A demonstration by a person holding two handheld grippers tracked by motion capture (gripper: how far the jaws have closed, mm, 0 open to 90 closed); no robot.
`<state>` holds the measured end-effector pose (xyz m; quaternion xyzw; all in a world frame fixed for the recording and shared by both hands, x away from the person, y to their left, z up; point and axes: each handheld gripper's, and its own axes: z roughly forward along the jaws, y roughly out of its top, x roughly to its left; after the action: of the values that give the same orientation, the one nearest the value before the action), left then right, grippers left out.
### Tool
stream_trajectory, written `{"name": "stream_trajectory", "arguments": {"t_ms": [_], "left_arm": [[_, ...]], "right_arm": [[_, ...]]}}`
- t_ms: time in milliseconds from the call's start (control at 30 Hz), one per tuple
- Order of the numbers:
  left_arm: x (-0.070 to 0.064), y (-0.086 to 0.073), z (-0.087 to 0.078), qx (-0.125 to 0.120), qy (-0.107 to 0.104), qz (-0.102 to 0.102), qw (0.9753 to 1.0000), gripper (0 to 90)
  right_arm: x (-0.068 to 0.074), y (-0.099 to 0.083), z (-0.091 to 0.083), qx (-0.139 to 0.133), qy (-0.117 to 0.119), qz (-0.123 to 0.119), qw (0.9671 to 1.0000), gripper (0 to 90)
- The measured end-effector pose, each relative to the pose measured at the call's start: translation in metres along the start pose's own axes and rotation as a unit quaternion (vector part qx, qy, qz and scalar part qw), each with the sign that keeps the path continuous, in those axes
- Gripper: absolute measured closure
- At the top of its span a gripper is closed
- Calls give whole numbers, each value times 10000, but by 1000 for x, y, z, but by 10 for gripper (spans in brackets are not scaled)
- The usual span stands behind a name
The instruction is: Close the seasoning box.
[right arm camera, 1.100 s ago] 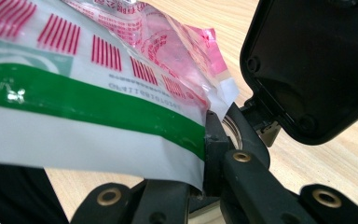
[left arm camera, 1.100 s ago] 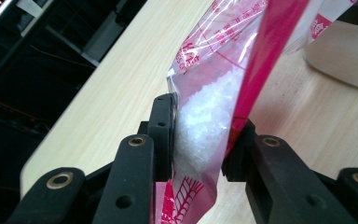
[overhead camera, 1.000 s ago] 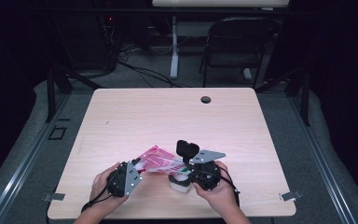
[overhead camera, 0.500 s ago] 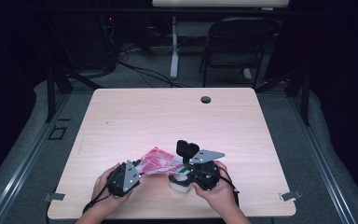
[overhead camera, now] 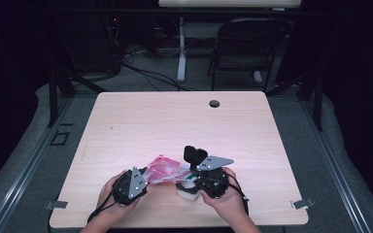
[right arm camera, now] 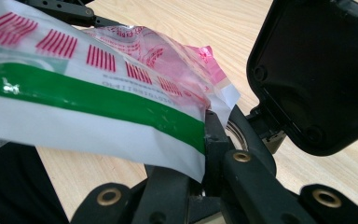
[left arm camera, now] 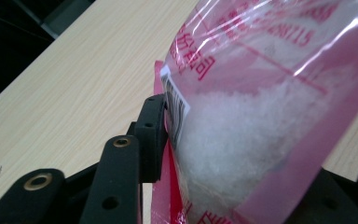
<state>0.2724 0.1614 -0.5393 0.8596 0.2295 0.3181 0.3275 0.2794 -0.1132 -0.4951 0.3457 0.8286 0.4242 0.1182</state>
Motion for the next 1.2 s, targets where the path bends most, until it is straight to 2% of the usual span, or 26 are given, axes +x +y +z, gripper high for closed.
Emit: {"name": "stream_trajectory", "arguments": {"t_ms": [133,533,900,933,1200], "left_arm": [[-1,1,-1,-26,2,-30,10000,607],[0,-1,3,77,-41,-38,10000,711],[3,-5,6,110,-10,-125,9999,722],[3,-6,7,166,-40,-122,9998,723],[4,-9,11,148,-133,-227,9995,725]], "right_arm": [[0,0,0,-5,-1,16,10000,900],[1,1,1,3,53,9,10000,893],[-2,1,0,-118,203,125,9996,823],[-2,1,0,-119,200,127,9997,818],[-3,1,-1,-193,237,190,9994,807]]}}
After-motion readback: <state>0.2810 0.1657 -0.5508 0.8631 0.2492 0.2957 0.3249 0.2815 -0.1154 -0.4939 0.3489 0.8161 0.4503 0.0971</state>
